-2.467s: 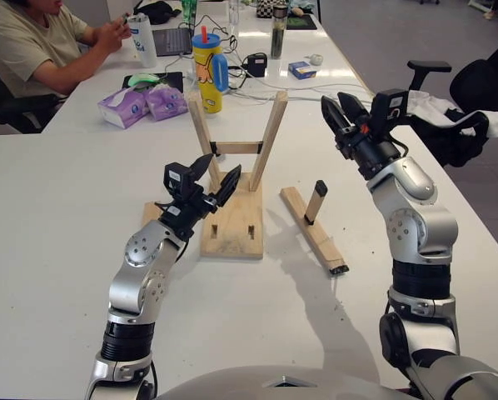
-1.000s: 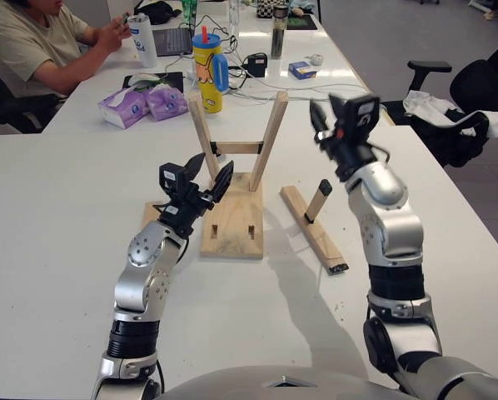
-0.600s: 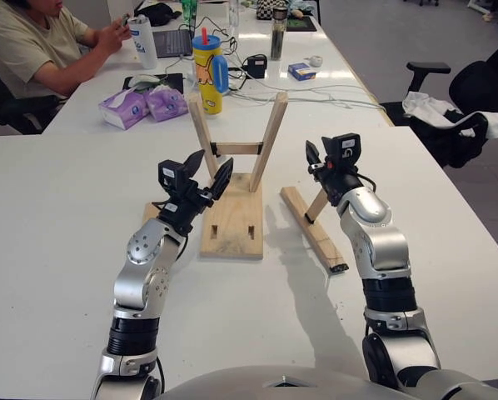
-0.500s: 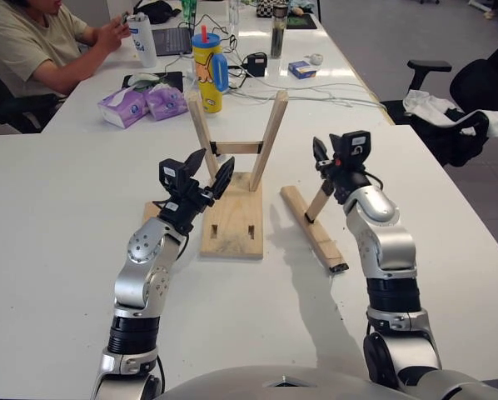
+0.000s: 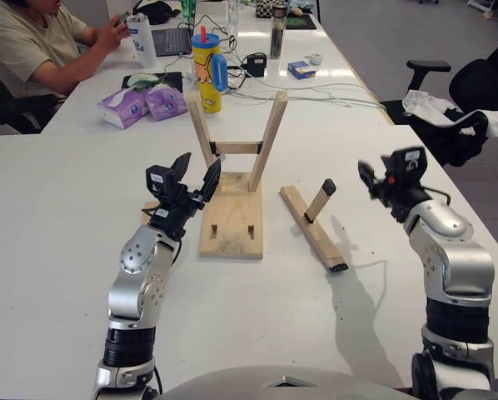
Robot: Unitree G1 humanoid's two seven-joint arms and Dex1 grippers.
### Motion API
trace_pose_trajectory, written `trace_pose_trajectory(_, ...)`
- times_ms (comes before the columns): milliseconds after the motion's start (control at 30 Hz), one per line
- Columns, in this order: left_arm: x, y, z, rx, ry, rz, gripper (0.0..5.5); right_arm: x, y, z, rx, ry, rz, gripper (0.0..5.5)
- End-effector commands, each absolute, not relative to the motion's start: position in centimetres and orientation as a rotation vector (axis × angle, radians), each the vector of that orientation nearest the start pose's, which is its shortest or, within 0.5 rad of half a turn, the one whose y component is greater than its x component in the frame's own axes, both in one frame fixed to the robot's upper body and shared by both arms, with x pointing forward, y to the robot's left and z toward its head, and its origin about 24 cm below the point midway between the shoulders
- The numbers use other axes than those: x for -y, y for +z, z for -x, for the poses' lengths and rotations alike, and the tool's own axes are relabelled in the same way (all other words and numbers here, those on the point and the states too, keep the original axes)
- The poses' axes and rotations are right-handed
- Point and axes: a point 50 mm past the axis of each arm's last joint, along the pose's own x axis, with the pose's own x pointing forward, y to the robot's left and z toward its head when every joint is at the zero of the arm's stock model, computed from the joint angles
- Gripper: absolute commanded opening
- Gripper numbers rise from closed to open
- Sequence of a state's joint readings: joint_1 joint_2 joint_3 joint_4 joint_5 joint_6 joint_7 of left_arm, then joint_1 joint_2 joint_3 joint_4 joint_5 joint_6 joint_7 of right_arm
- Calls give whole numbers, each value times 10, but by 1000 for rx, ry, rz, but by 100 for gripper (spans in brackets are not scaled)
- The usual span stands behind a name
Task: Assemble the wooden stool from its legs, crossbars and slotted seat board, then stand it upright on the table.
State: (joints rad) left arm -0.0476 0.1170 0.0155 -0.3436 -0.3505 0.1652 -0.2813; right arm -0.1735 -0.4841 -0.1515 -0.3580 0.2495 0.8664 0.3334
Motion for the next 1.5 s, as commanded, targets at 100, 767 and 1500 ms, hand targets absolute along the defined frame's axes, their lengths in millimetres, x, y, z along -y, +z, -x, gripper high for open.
trace_pose_trajectory(100, -150, 111, -239, 215, -328, 184, 354, 202, 96, -241, -550, 462, 203, 352)
trace_pose_trajectory(767, -149, 117, -257, 201, -488, 130, 354, 197, 43, -226, -752, 369, 151, 366)
trace_pose_trajectory(1500, -137, 65, -236, 4, -1145, -722, 354, 201, 65, -263, -492, 248, 17, 207)
